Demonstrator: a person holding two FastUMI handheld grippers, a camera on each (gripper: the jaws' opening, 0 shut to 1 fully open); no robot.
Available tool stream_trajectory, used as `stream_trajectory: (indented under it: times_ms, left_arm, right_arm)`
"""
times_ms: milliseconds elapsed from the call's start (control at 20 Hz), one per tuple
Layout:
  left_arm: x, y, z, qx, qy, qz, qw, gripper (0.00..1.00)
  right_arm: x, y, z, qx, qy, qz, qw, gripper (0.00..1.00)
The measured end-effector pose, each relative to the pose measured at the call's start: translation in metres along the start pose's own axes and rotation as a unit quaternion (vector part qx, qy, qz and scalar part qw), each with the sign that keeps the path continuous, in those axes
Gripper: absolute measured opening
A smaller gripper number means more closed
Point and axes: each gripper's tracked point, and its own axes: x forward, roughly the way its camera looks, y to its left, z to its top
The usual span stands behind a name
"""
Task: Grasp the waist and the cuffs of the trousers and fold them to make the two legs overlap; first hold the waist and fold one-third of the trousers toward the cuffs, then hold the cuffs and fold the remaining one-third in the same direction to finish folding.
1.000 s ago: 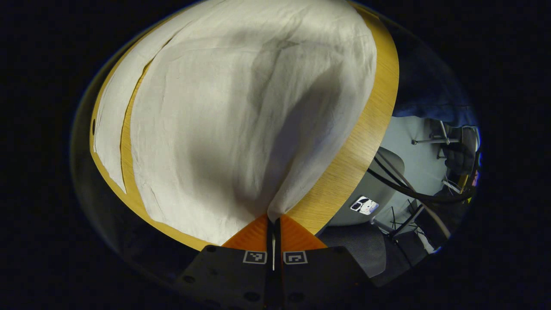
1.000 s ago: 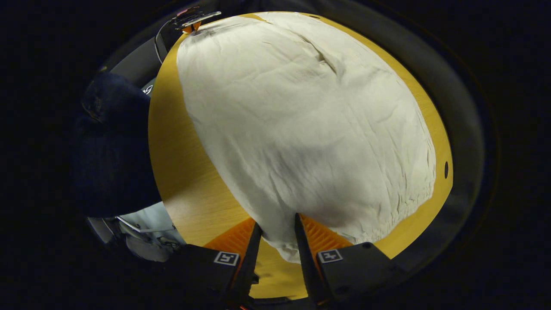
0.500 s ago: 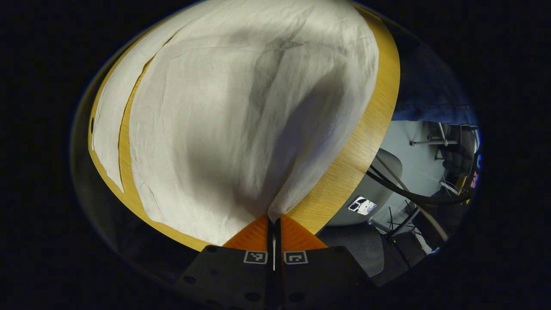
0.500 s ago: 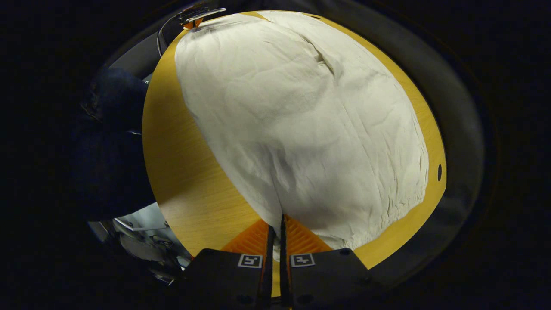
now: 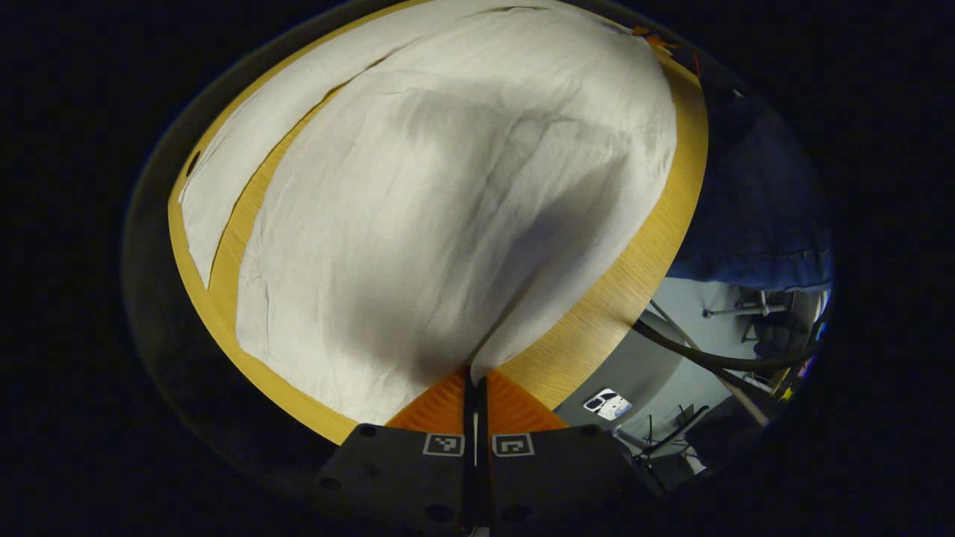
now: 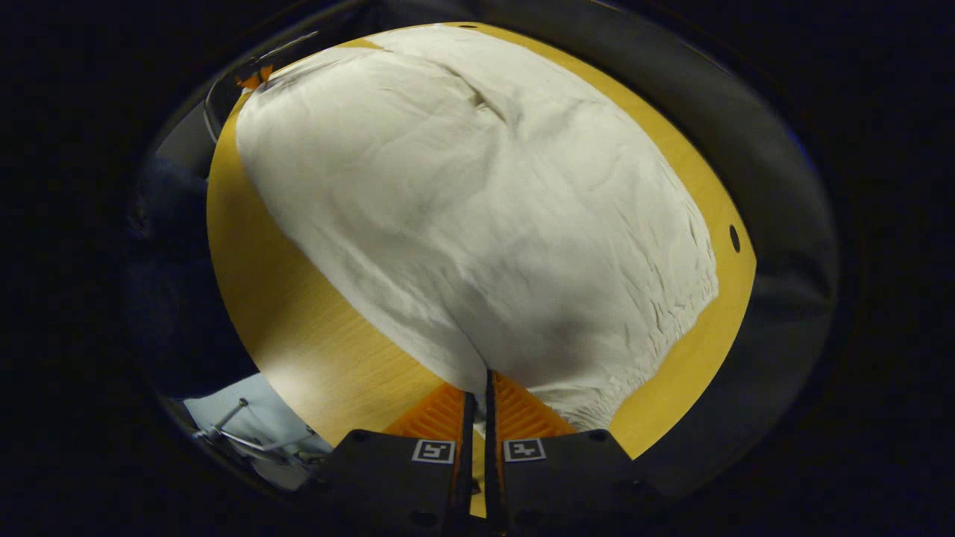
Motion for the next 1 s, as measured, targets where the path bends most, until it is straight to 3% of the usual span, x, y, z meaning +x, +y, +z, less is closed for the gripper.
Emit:
stream_trajectory:
  times_ms: [100,200,450,500,650,800,900,950,1000]
  left_arm:
    - [-0.009,0.02,0.017,-0.048,-0.055,0.015,0.997,0.0]
    - [-0.023,0.052,0.046,-0.119,-0.13,0.041,0.984,0.0]
    - [-0.067,0.17,0.128,-0.26,-0.284,0.116,0.916,0.0]
    - [-0.077,0.193,0.145,-0.277,-0.307,0.121,0.902,0.0]
    - [-0.108,0.274,0.196,-0.315,-0.366,0.155,0.862,0.0]
    - [-0.152,0.37,0.245,-0.355,-0.422,0.196,0.811,0.0]
    - [-0.19,0.45,0.281,-0.355,-0.464,0.243,0.774,0.0]
    - [-0.201,0.482,0.299,-0.353,-0.473,0.25,0.767,0.0]
    - [-0.173,0.42,0.291,-0.351,-0.482,0.256,0.761,0.0]
  right_arm:
    - [-0.008,-0.008,0.015,0.063,-0.021,-0.021,0.998,0.09]
    - [-0.015,-0.016,0.036,0.138,-0.047,-0.043,0.988,0.09]
    - [-0.04,-0.048,0.11,0.289,-0.123,-0.108,0.943,0.1]
    - [-0.06,-0.065,0.107,0.308,-0.136,-0.122,0.934,0.1]
    - [-0.069,-0.097,0.145,0.361,-0.183,-0.164,0.9,0.1]
    - [-0.096,-0.141,0.177,0.401,-0.231,-0.2,0.864,0.1]
    - [-0.099,-0.175,0.199,0.406,-0.25,-0.216,0.852,0.09]
    - [-0.097,-0.189,0.212,0.404,-0.254,-0.221,0.851,0.09]
    - [-0.095,-0.205,0.225,0.4,-0.256,-0.229,0.85,0.09]
